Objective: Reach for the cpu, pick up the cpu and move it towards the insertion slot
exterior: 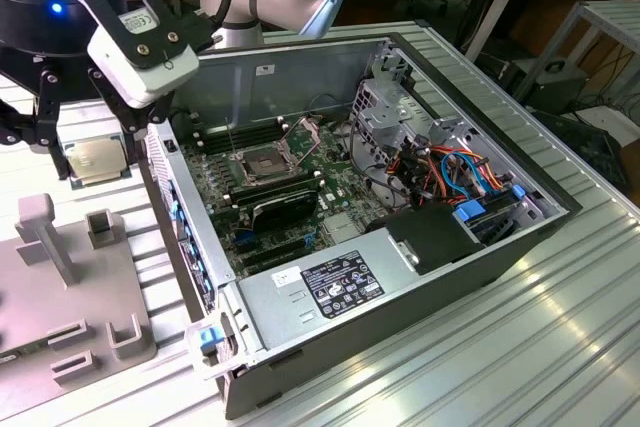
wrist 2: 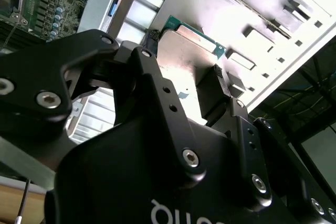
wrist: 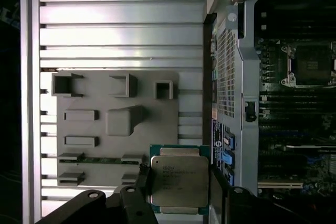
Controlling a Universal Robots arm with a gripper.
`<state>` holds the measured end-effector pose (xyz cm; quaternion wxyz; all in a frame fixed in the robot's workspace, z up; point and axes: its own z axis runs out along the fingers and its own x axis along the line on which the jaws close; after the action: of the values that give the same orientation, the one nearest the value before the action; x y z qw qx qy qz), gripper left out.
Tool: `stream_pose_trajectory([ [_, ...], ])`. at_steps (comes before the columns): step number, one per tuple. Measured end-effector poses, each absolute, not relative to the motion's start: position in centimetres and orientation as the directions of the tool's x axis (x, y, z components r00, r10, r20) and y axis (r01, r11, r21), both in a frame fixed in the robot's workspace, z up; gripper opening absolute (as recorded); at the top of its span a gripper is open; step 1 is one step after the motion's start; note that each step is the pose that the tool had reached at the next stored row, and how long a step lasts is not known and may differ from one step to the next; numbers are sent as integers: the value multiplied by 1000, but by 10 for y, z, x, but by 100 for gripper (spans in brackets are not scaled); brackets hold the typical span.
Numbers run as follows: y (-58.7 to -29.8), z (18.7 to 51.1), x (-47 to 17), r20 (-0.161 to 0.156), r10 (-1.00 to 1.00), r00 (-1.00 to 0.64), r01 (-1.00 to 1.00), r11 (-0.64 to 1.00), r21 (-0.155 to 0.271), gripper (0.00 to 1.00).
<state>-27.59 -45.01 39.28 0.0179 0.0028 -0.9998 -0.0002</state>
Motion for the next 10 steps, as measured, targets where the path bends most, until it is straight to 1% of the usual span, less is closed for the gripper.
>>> stream_pose_trajectory([
  [10,-450,393,-270,36,-5,-999,-6,1000,-5,54],
])
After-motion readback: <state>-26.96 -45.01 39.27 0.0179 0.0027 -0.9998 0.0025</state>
